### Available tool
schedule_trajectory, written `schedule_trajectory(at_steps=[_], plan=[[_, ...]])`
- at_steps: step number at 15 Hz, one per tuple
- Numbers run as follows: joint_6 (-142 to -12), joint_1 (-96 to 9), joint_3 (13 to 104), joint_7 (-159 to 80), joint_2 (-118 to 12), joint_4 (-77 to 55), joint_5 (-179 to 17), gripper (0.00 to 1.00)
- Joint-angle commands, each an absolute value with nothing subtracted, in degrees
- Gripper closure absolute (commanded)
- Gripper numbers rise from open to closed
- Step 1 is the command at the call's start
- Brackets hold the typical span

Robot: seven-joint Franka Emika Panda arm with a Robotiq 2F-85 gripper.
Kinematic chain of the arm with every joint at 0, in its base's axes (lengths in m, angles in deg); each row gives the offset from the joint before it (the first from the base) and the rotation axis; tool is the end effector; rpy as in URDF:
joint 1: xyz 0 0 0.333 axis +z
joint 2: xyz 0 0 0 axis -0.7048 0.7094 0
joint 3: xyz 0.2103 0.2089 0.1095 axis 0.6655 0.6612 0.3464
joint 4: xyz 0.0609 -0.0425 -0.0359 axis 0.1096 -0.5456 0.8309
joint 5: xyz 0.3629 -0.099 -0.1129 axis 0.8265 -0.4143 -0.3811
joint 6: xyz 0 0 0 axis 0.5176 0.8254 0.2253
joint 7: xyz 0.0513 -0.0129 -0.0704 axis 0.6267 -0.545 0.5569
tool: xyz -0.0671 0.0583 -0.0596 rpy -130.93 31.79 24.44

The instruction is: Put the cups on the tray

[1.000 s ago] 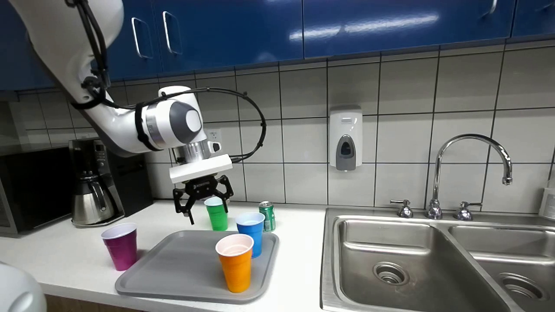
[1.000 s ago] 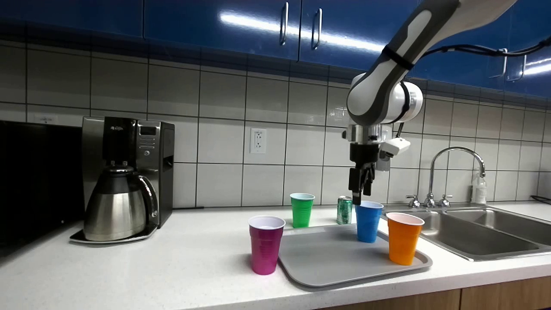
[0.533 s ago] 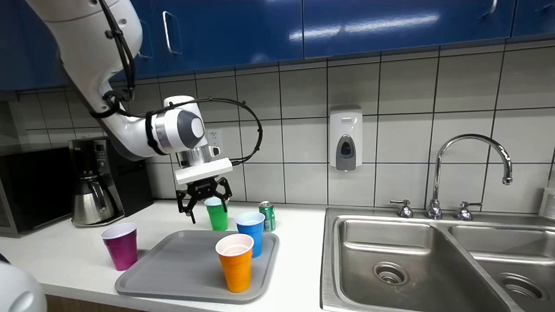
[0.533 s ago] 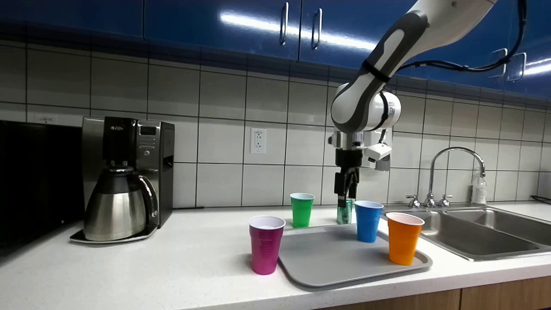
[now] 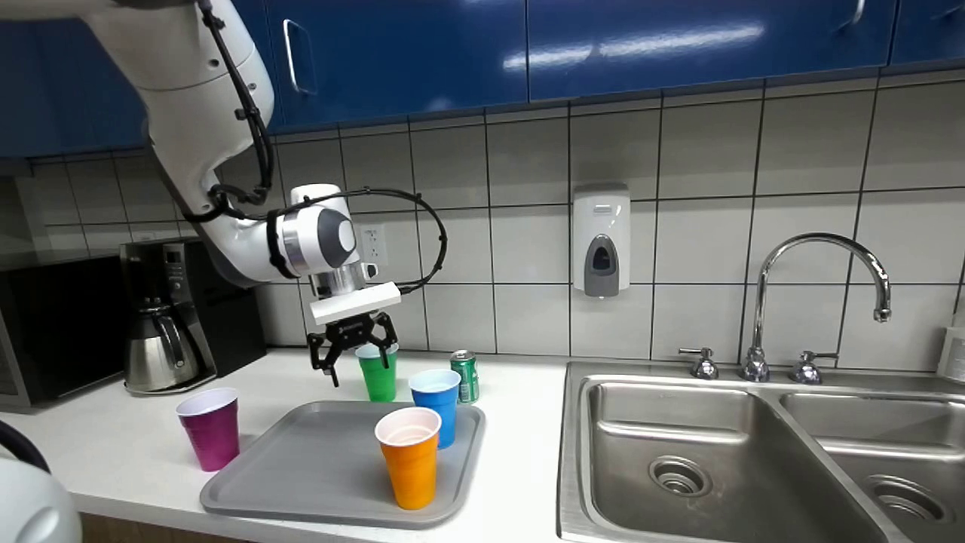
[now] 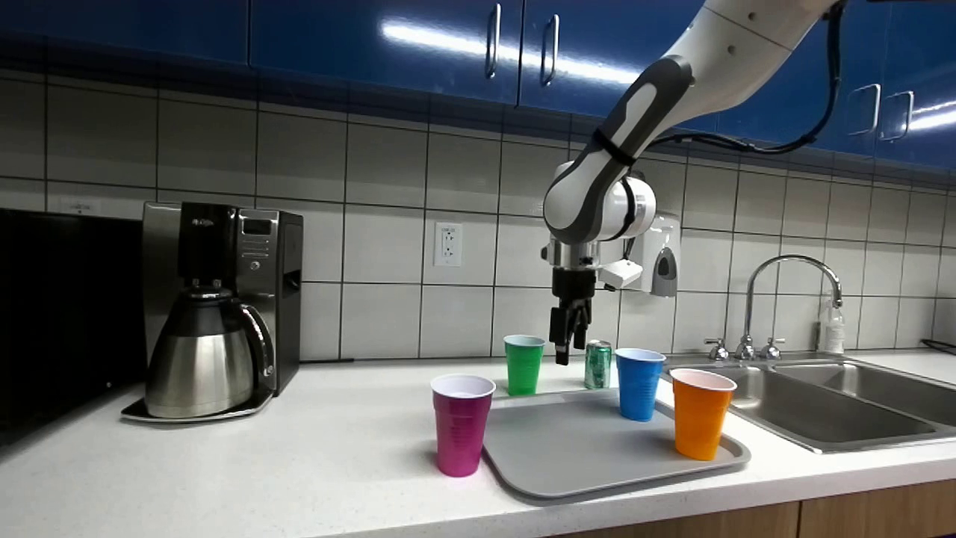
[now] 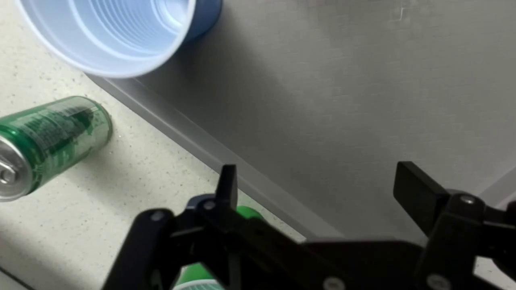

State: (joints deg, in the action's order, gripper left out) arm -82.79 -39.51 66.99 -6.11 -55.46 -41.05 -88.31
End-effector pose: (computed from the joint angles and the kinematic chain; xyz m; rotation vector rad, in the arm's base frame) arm 0.5660 0.0987 0.2933 2.7899 1.1920 0.0735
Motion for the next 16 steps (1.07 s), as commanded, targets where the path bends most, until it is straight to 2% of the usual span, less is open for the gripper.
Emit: schedule_trajectory(at_steps=[1, 16], plan=[[-81.2, -40.4, 68.4, -4.5, -51.3, -35.1, -89.0, 0.0], [-81.4, -39.1, 70.0, -5.5, -42.2, -22.6, -90.9, 0.0]])
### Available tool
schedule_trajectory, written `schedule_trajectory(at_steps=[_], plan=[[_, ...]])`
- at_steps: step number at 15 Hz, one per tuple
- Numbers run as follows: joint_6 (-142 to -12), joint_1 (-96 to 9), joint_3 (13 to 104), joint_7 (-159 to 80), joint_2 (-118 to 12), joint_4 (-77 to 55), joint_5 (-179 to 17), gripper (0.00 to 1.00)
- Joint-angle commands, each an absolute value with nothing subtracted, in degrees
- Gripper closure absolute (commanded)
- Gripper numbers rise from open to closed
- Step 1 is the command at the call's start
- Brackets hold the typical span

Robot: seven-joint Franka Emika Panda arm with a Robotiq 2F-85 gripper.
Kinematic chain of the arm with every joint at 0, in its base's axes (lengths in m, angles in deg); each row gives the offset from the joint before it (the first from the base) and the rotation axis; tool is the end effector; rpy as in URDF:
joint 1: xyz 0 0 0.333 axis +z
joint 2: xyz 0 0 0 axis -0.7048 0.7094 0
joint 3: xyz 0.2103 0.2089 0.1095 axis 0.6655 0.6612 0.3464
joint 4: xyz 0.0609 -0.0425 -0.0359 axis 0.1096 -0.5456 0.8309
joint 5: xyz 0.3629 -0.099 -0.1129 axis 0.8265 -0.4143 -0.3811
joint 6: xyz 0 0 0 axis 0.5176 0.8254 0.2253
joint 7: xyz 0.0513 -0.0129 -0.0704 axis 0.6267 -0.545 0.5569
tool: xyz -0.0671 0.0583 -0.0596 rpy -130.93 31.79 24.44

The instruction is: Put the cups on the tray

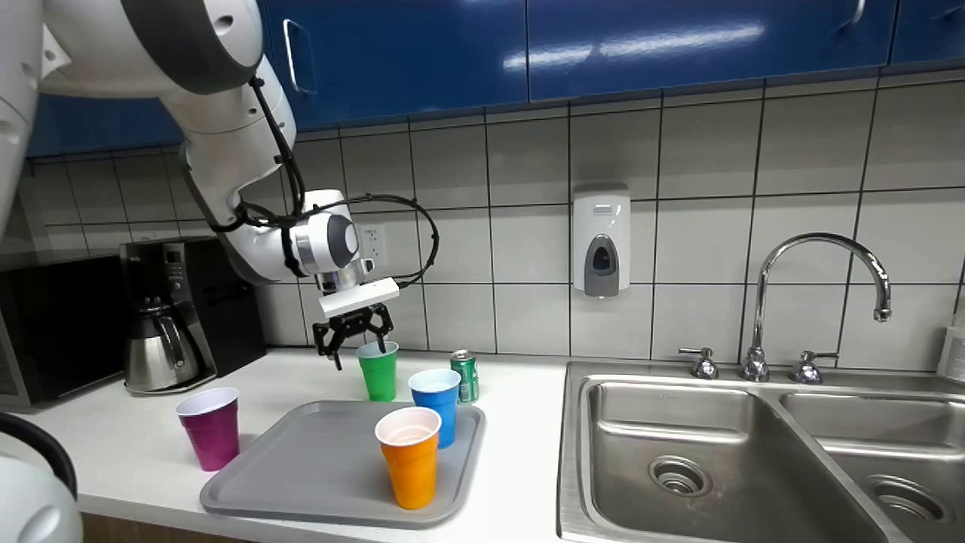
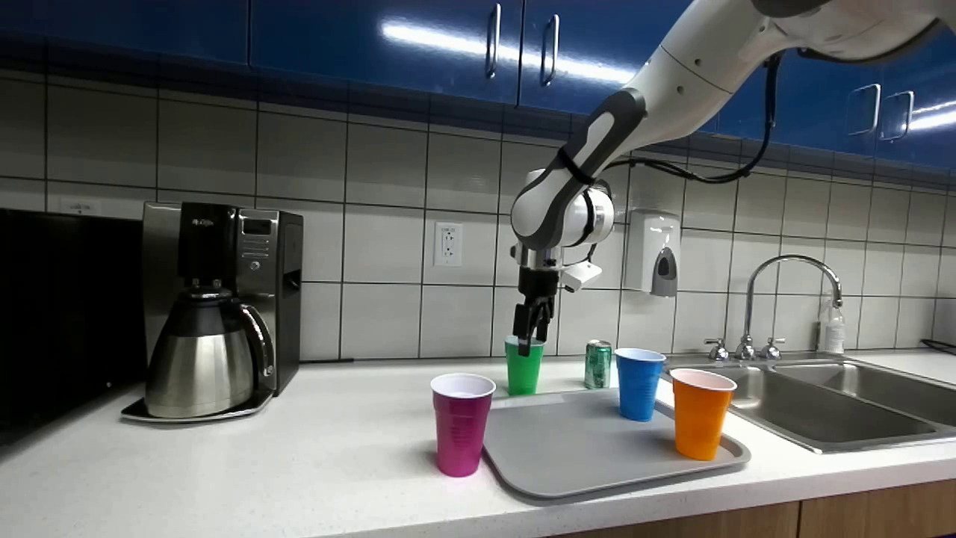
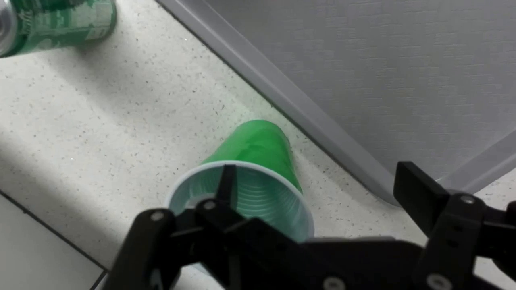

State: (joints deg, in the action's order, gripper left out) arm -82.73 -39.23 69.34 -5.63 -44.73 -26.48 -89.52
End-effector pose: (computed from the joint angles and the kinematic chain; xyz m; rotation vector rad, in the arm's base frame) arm 0.6315 0.1358 0.2889 2.7545 1.2660 0.1838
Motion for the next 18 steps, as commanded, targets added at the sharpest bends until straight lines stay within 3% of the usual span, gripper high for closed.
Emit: schedule_trajectory(at_steps=[1, 11, 12, 14, 18], plan=[[-81.5, -38.9, 70.0, -5.5, -41.5, -21.8, -91.0, 0.0], [-81.2, -37.7, 69.9, -5.7, -36.6, -17.2, -92.3, 0.0], [-81.3, -37.8, 70.1, -5.6, -36.5, -17.1, -92.1, 0.25], [-81.6, -37.8, 70.0, -5.6, -36.5, -16.9, -92.2, 0.34], [-82.0, -37.9, 69.9, -5.7, -36.6, -16.8, -92.3, 0.66]])
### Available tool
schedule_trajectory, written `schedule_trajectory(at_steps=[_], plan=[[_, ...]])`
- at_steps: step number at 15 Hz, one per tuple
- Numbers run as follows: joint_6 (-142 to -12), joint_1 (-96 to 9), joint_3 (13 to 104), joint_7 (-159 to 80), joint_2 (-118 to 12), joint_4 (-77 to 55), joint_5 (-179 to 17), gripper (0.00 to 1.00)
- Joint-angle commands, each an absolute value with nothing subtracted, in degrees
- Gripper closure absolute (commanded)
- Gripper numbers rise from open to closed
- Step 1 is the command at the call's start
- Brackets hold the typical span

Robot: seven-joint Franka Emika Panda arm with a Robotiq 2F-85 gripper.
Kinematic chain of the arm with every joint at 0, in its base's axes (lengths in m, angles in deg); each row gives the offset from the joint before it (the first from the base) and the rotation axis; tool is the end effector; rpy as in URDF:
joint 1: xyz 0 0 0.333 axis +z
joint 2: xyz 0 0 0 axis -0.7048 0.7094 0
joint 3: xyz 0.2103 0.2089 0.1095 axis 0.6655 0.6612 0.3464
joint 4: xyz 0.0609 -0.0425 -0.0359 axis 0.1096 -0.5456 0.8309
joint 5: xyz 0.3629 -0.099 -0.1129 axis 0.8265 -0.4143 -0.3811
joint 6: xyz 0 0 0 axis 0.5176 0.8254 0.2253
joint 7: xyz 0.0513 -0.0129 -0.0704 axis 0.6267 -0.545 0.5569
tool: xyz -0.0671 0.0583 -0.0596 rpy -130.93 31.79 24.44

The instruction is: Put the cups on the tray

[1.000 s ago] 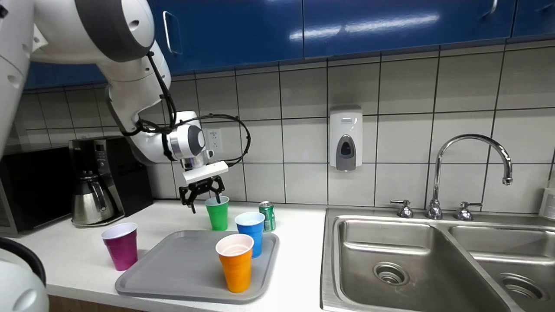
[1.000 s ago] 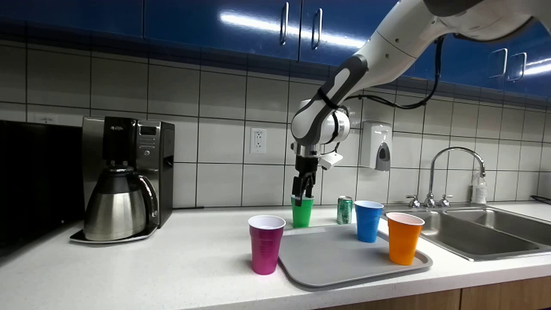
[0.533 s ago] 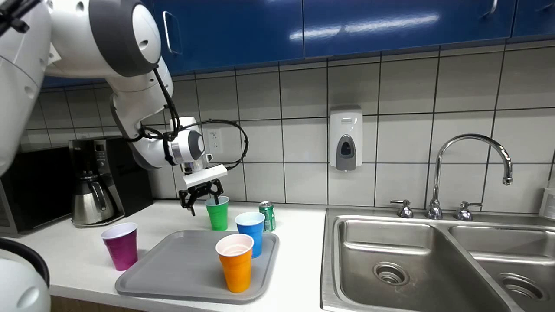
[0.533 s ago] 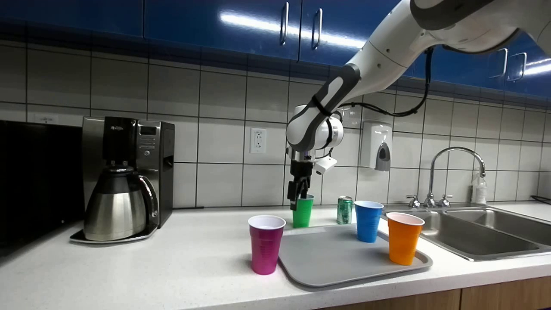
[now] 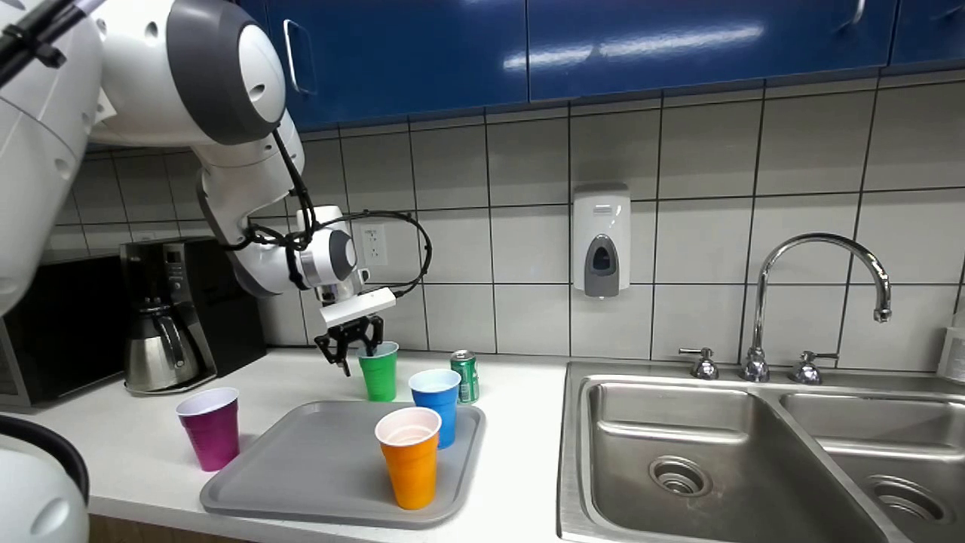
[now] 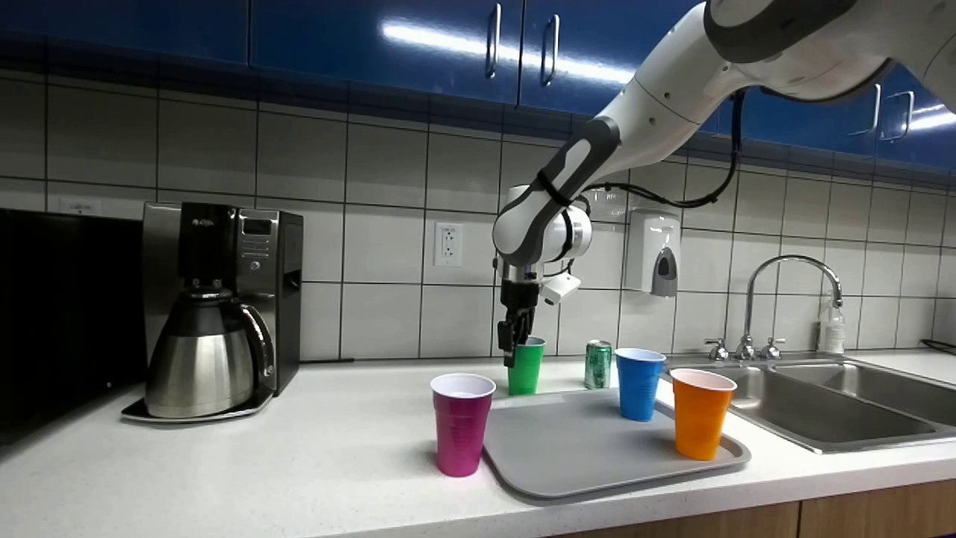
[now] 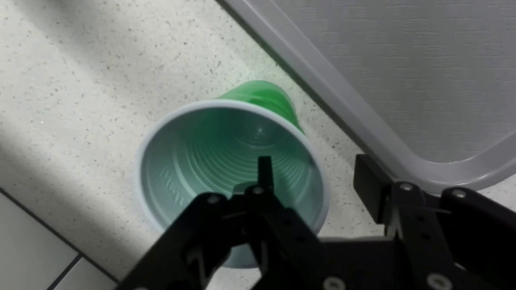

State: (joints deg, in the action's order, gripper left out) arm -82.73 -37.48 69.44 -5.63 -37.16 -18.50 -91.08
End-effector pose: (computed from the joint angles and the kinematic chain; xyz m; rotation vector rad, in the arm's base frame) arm 0.6601 0.1612 0.2631 2.7226 1.3218 0.1985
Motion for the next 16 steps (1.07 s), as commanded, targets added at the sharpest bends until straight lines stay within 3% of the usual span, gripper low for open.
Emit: schedule_trajectory(at_steps=[1, 4, 5, 16], plan=[[-82.0, -37.9, 69.9, -5.7, -36.7, -16.8, -92.3, 0.73], [-82.0, -37.8, 69.5, -6.0, -36.6, -16.6, -92.6, 0.97], [-82.2, -37.8, 69.4, -6.1, -36.6, -16.6, -92.8, 1.0], [-86.5, -38.7, 68.1, -8.0, -41.4, -20.7, -92.9, 0.99]])
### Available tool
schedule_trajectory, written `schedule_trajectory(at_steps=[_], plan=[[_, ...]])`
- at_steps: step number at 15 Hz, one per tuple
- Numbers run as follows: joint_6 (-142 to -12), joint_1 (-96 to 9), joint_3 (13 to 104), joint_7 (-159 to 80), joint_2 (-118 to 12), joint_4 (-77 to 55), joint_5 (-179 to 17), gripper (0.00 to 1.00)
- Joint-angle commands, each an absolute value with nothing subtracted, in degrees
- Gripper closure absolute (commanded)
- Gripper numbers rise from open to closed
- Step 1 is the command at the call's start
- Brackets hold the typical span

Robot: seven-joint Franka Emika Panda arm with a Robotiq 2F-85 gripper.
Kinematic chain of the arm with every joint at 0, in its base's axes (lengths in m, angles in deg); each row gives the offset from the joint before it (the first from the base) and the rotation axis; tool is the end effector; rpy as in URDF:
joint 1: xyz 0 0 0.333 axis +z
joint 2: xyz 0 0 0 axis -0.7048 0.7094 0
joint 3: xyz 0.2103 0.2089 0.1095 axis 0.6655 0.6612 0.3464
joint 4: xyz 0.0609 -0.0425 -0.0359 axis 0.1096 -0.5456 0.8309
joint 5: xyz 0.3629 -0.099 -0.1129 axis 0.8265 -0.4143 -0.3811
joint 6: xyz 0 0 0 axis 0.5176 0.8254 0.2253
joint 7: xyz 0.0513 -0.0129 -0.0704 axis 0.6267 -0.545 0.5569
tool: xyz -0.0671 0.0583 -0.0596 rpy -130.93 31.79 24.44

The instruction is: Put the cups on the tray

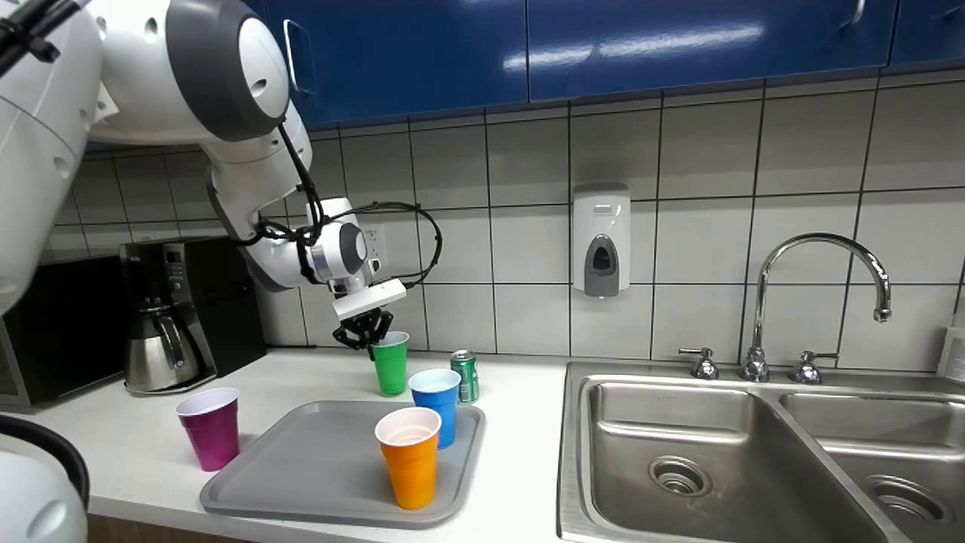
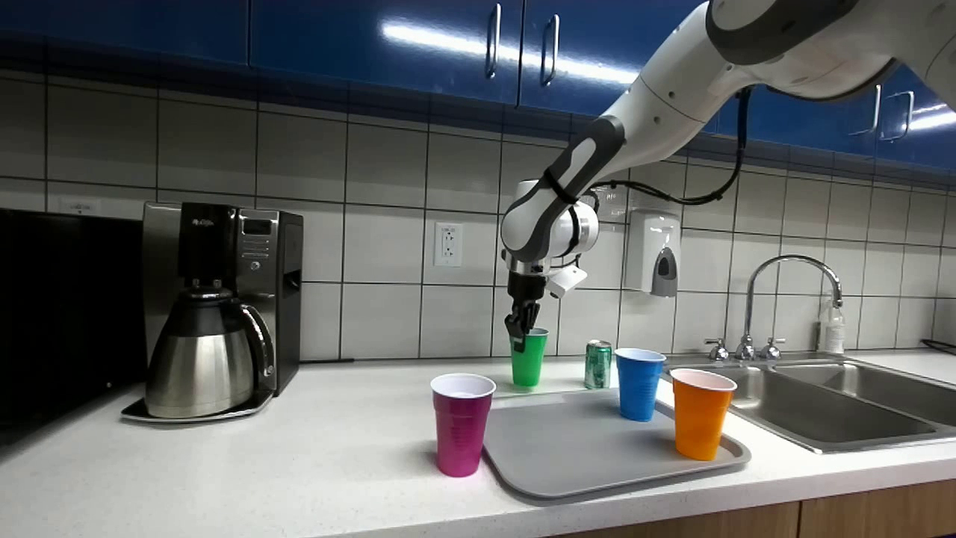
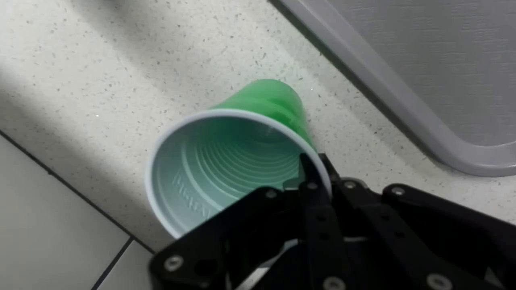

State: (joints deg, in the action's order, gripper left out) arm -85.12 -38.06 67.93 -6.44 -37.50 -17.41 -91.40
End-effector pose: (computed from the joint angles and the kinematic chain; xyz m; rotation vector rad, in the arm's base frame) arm 0.6742 0.1413 0.2789 2.7177 1.2515 0.2863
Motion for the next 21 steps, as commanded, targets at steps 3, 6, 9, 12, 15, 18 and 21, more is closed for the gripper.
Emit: schedule_trajectory(at_steps=[3, 6, 9, 12, 15, 18, 21], plan=[[-86.5, -39.0, 68.5, -7.7, -45.0, -24.2, -92.3, 0.99], [-87.2, -39.3, 68.8, -7.3, -49.6, -29.4, -92.1, 0.99], [-87.7, -39.4, 69.0, -6.9, -53.9, -34.6, -92.0, 0.99], [-87.6, -39.4, 69.1, -6.3, -57.3, -39.3, -91.5, 0.99], [-88.0, -39.3, 69.1, -6.2, -59.1, -43.0, -91.5, 0.99], [-88.9, -39.2, 69.2, -6.1, -60.1, -46.0, -91.4, 0.99], [-89.9, -39.1, 69.3, -6.3, -60.1, -47.8, -91.4, 0.99]])
